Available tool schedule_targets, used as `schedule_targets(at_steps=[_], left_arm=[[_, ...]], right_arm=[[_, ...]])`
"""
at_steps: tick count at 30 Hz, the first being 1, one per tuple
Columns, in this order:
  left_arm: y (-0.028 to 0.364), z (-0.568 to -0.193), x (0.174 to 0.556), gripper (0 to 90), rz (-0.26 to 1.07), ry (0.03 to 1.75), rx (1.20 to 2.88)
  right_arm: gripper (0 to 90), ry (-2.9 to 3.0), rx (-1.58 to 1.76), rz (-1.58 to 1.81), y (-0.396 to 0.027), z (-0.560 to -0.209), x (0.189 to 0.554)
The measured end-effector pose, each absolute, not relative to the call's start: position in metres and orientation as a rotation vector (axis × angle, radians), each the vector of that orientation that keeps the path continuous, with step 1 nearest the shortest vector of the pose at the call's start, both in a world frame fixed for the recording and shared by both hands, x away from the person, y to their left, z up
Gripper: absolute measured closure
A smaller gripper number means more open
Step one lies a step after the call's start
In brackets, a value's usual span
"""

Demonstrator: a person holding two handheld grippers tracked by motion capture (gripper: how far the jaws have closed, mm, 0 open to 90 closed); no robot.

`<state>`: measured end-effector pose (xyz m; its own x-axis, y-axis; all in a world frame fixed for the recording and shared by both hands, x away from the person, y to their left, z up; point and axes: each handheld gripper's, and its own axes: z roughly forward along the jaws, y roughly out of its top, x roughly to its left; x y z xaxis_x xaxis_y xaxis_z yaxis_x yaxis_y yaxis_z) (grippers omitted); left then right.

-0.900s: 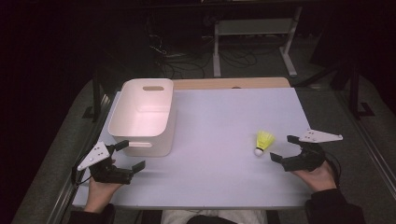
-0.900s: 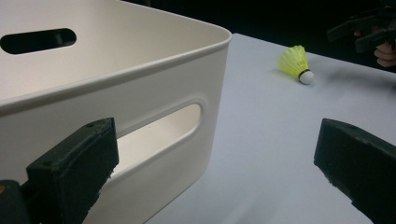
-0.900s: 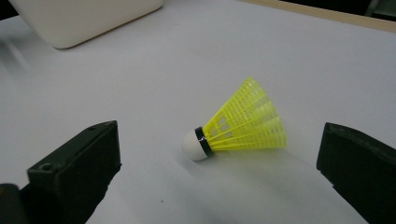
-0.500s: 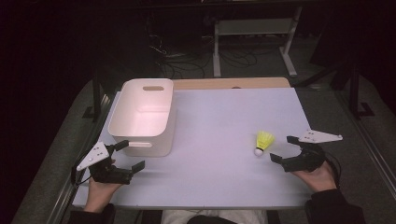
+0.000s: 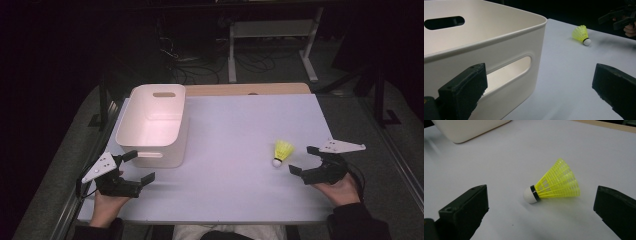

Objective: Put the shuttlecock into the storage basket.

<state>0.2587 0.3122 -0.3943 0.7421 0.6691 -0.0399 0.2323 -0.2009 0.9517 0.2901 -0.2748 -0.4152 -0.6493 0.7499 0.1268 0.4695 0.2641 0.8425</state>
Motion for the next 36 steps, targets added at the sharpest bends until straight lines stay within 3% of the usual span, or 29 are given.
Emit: schedule_targets(at_steps=[36], left_arm=[[0.313,-0.394,0.257,0.0,0.475,0.713,1.766]], right_arm=[[0.0,2.36,1.091,1.202,-0.264,-0.403,0.303]])
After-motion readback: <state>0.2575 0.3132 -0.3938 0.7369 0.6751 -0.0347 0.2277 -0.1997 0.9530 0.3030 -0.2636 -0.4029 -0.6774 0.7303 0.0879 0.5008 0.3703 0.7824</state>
